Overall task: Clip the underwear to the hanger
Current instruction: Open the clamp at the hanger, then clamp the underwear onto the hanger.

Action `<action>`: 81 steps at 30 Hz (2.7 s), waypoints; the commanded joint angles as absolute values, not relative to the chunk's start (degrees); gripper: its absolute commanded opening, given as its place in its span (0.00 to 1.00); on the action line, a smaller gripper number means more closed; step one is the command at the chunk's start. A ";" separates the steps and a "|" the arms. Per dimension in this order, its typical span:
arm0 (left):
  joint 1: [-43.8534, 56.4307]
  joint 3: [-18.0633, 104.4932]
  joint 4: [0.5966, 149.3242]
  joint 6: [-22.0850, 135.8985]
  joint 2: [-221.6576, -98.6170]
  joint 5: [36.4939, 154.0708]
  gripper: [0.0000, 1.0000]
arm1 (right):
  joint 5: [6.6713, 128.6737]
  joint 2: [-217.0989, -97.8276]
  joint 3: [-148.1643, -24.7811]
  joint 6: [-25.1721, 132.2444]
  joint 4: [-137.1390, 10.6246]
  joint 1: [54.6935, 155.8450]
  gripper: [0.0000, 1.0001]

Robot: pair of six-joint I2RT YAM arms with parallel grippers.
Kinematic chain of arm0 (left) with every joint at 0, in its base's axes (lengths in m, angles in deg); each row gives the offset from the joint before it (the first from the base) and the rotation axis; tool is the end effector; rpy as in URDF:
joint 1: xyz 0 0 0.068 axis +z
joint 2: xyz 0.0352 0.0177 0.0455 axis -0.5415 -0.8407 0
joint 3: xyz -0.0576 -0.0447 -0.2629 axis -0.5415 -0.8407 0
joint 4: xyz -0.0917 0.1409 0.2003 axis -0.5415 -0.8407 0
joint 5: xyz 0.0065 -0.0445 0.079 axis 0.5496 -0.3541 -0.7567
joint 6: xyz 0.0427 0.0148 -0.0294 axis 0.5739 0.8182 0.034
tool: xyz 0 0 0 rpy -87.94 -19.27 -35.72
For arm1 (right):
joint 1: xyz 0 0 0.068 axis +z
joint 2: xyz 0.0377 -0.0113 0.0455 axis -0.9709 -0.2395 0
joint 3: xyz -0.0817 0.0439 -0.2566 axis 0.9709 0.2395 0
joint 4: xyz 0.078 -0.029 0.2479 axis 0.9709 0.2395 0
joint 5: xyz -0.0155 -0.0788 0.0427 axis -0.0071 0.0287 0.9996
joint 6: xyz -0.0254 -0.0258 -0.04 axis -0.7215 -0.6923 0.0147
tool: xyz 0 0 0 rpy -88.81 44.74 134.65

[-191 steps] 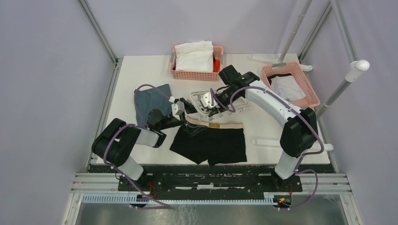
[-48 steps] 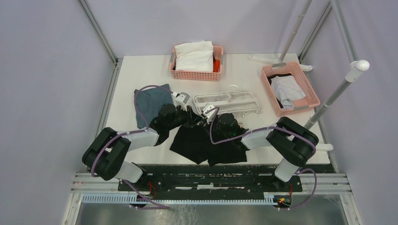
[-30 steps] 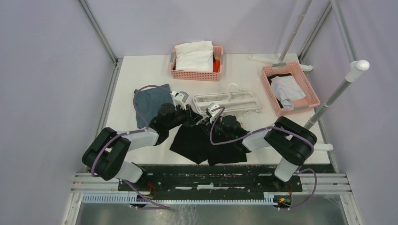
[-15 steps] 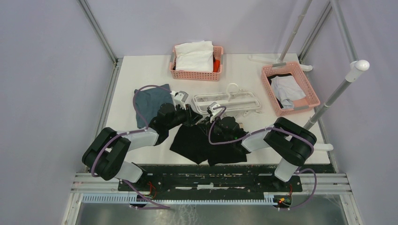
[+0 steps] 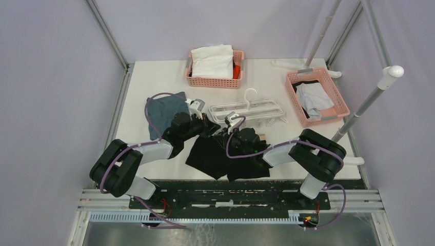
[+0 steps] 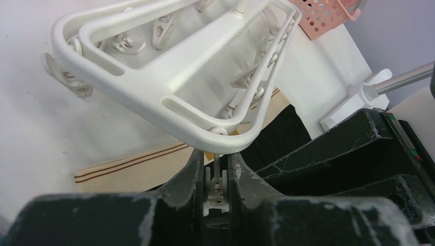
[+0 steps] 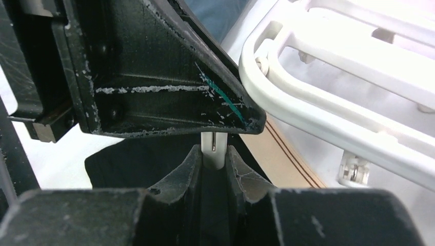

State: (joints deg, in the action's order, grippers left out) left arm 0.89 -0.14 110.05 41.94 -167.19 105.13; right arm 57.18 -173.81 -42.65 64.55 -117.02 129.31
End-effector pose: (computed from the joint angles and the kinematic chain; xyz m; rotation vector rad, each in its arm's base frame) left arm 0.2339 -0.1585 0.1829 0.3231 1.9389 -0.9839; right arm 0.1915 0.2526 0.1533 -0.5313 1.7910 0.8333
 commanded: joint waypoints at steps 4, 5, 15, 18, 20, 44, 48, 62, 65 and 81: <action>0.90 0.64 115.12 41.29 -166.45 106.92 0.03 | 56.89 -167.55 -44.14 58.95 -114.96 130.95 0.27; 0.92 0.27 115.74 41.59 -166.31 106.89 0.03 | 56.61 -166.53 -43.85 57.81 -113.79 130.88 0.33; 0.90 -0.47 115.13 42.85 -165.22 104.07 0.03 | 56.07 -154.05 -40.43 48.41 -98.94 130.85 0.57; 0.92 -0.39 114.88 42.76 -165.57 103.52 0.03 | 53.08 -149.65 -40.54 47.92 -91.34 130.77 0.57; 0.96 -0.45 114.76 42.75 -165.70 102.80 0.03 | 52.05 -147.81 -41.51 48.42 -85.16 130.57 0.57; 2.68 9.32 107.76 46.71 -170.20 92.78 0.03 | 65.44 -156.36 -52.03 54.18 -73.02 126.85 0.66; 3.15 9.33 108.87 48.48 -170.75 91.36 0.03 | 67.49 -156.90 -50.50 54.25 -77.24 124.78 0.67; 6.82 5.68 116.15 44.46 -175.10 97.81 0.03 | 79.45 -172.65 -58.07 52.06 -86.53 119.15 0.78; 7.20 5.16 117.48 44.86 -175.41 98.09 0.03 | 79.51 -176.23 -59.48 51.24 -89.26 118.89 0.79; 7.89 4.80 118.82 44.84 -175.83 96.89 0.03 | 82.13 -186.47 -66.57 49.35 -88.96 118.18 0.83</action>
State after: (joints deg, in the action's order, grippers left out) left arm 7.34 4.91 113.81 44.91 -176.08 97.63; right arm 80.63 -184.98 -64.25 50.03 -86.81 118.36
